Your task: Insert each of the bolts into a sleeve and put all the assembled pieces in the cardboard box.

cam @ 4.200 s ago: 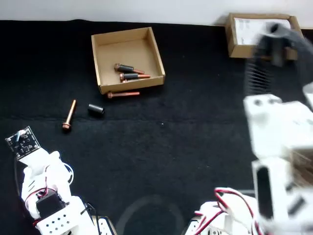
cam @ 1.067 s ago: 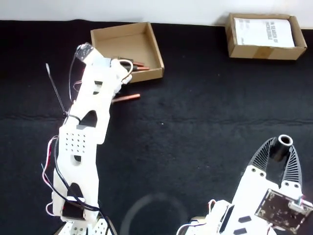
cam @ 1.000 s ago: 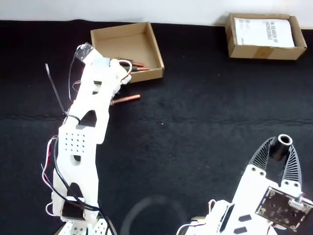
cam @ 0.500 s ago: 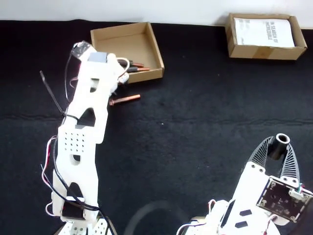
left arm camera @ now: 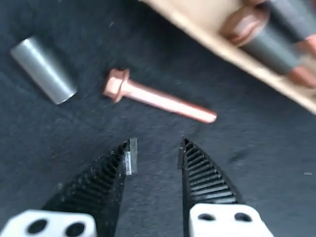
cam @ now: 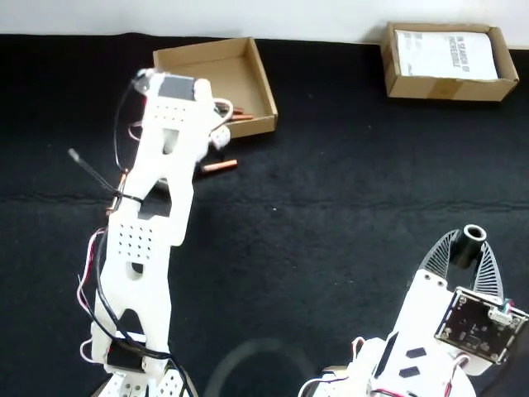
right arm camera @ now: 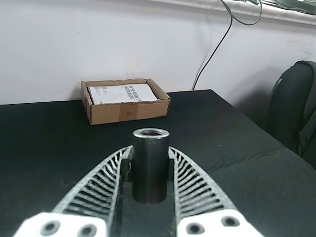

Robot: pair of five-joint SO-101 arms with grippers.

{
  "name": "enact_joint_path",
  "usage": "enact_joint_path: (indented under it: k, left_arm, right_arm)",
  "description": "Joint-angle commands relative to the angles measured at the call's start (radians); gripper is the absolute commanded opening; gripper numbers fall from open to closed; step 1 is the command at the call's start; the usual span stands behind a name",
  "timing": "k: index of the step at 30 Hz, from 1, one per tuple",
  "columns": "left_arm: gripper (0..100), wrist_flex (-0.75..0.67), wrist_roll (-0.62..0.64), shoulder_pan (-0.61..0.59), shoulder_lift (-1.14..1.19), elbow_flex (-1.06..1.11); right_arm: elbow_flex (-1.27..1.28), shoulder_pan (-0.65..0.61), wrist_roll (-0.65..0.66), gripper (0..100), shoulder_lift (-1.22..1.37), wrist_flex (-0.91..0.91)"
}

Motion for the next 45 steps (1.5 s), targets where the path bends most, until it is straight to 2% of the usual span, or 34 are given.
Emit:
enact_joint_path:
  k: [1, 12, 20, 24, 28, 35, 39, 45]
  left_arm:
    - [15, 0.012, 0.009, 0.021, -0.008, 0.047]
    - [15, -0.120, 0.009, 0.008, -0.005, 0.056]
    - [15, -0.150, 0.011, 0.010, 0.117, 0.048]
    - [15, -0.157, 0.078, -0.004, 0.159, 0.048]
    - [15, -0.147, 0.084, -0.008, 0.153, 0.013]
    - [15, -0.014, 0.086, -0.004, 0.113, -0.154]
    - [15, -0.008, 0.100, -0.019, 0.111, -0.186]
    - [15, -0.015, 0.150, -0.054, 0.119, -0.188]
  right_arm:
    - [0.005, 0.002, 0.005, 0.6, 0.004, -0.025]
    - [0.045, 0.001, 0.008, 0.6, 0.004, -0.094]
    - [0.045, 0.001, 0.012, 0.8, 0.004, -0.088]
    - [0.064, 0.001, 0.012, 0.8, 0.005, -0.093]
    - [0.068, 0.001, 0.014, 0.9, 0.005, -0.091]
    - [0.079, 0.001, 0.015, 0.9, 0.005, -0.093]
    - [0.113, 0.001, 0.077, 0.9, 0.005, -0.094]
    - [0.120, -0.028, 0.084, 0.9, 0.005, -0.096]
